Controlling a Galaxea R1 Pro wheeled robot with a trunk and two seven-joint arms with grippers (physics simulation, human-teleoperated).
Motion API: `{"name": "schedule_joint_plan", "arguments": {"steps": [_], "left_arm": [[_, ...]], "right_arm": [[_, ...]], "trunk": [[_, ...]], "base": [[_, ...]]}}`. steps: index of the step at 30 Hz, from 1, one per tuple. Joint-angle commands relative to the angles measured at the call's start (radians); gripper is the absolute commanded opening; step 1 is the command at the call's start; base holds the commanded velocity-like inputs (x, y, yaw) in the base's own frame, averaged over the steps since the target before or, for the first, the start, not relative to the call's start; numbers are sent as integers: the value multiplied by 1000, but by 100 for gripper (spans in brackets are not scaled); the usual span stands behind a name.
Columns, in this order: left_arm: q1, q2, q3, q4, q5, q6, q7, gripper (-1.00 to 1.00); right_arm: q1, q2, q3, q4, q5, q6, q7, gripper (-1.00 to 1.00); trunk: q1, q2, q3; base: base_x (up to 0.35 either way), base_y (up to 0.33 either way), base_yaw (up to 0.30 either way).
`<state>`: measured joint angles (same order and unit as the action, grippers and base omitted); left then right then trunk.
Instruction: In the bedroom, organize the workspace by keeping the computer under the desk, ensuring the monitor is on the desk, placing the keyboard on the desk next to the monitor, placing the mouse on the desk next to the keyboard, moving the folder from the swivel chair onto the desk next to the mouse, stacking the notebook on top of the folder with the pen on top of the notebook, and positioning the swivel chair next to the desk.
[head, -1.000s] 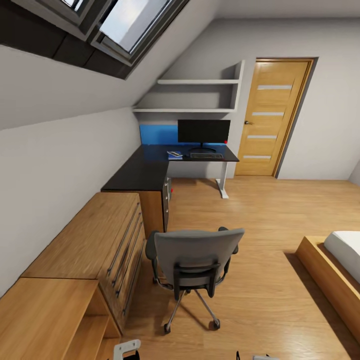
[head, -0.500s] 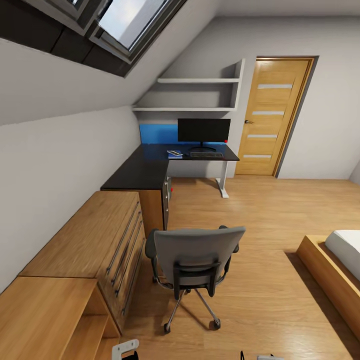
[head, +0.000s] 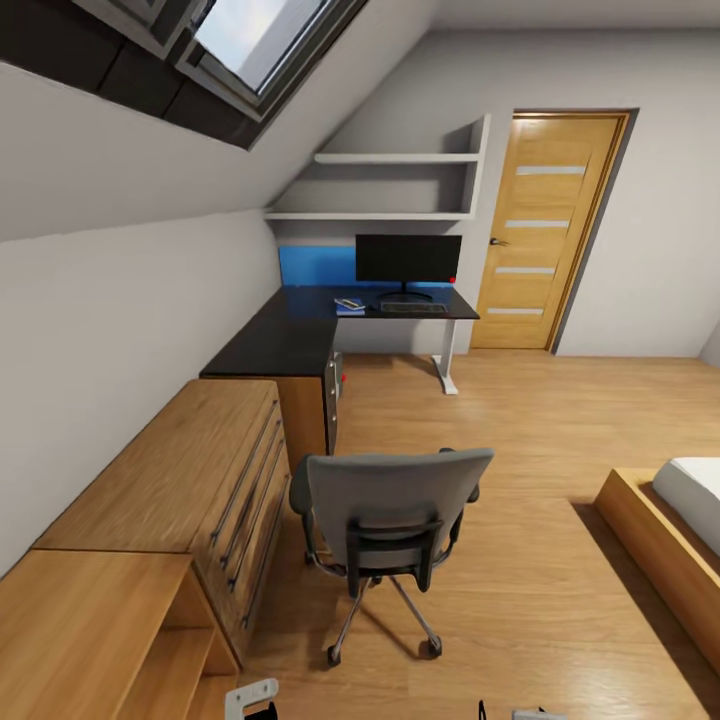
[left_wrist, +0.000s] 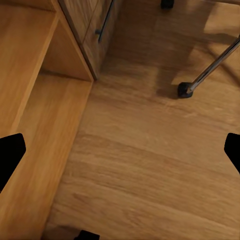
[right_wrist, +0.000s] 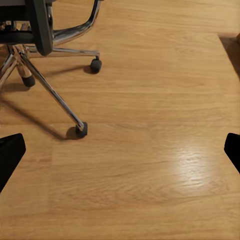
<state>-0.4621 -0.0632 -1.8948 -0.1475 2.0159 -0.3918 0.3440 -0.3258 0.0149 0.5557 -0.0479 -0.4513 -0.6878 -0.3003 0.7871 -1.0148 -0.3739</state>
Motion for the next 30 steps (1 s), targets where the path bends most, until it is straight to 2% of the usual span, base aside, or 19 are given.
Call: {"name": "schedule_joint_plan", "arguments": {"steps": [1,20,22,24,25,30], "left_arm": [[-1,0,-9,-3,5,-4,7,100],[-1,-5,-9,-4,8,10,1,100],[-1,-5,-8,-4,7,31,0,100],[-1,-5,-8,-4,6,100,-1,100],[-1,-4,-6,-3,4,157,-2,100],[-1,-6,-7,-4,2,177,-2,100]], "right_arm": [[-1,0,9,0,-4,-1,-6,100],[-1,0,9,1,-1,5,-5,100],[-1,-1,9,1,-1,5,-5,100],[-1,-2,8,1,-2,5,-5,100],[-1,-4,8,0,-2,5,-5,100],[-1,0,10,2,0,6,-5,100]], "trunk": [[4,-8,-4],[77,-141,-64],[85,-155,-70],[92,-169,-76],[96,-176,-80],[115,-211,-95]], "base": [[0,0,0],[0,0,0],[0,0,0],[0,0,0],[0,0,0],[0,0,0]]}}
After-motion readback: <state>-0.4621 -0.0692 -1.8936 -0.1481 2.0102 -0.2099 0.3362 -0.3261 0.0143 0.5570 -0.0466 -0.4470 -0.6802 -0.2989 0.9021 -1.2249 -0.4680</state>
